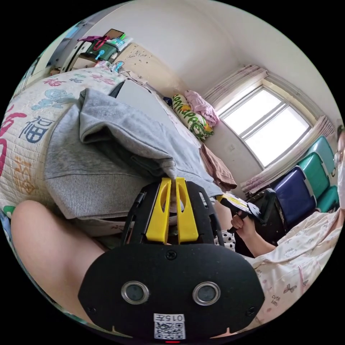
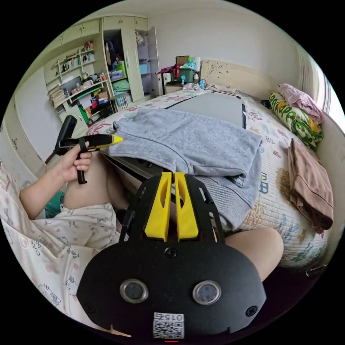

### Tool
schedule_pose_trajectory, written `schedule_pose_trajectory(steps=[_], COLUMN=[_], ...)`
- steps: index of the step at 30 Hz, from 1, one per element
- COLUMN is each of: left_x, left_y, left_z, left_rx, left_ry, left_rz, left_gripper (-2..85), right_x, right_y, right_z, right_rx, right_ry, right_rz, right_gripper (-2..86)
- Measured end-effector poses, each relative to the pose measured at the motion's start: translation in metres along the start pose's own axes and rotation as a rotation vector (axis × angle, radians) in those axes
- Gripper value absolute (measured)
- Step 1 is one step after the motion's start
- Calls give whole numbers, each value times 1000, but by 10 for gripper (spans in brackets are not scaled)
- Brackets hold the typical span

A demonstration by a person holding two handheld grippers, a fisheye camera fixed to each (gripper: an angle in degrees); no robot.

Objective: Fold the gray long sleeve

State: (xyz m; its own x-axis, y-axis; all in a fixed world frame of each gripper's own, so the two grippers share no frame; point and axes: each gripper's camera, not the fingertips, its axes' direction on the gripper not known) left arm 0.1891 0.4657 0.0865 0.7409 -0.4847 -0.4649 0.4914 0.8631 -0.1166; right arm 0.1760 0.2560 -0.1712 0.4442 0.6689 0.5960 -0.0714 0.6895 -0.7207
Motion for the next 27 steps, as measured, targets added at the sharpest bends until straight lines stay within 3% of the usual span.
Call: schedule_pose_trajectory(steps=[5,10,13,15,19,27], left_x=[-5,-9,-27,-39,-61,-140], left_y=[0,-6,-4,-7,-43,-156], left_z=[25,19,-15,-39,-59,-11], left_rx=[-59,-96,41,145,210,197], left_ry=[-100,-17,80,34,-190,-138], left_rz=[4,-12,-111,-165,-181,-312], left_gripper=[4,35,73,74,87,108], right_x=[-4,51,89,94,50,-73], right_y=[28,50,65,66,36,-14], right_z=[73,90,80,68,87,232], right_rx=[-75,-87,-10,87,177,54], right_ry=[46,-289,-443,-400,-293,-299], right_rz=[-52,13,92,79,-165,-439], right_gripper=[15,83,93,89,85,103])
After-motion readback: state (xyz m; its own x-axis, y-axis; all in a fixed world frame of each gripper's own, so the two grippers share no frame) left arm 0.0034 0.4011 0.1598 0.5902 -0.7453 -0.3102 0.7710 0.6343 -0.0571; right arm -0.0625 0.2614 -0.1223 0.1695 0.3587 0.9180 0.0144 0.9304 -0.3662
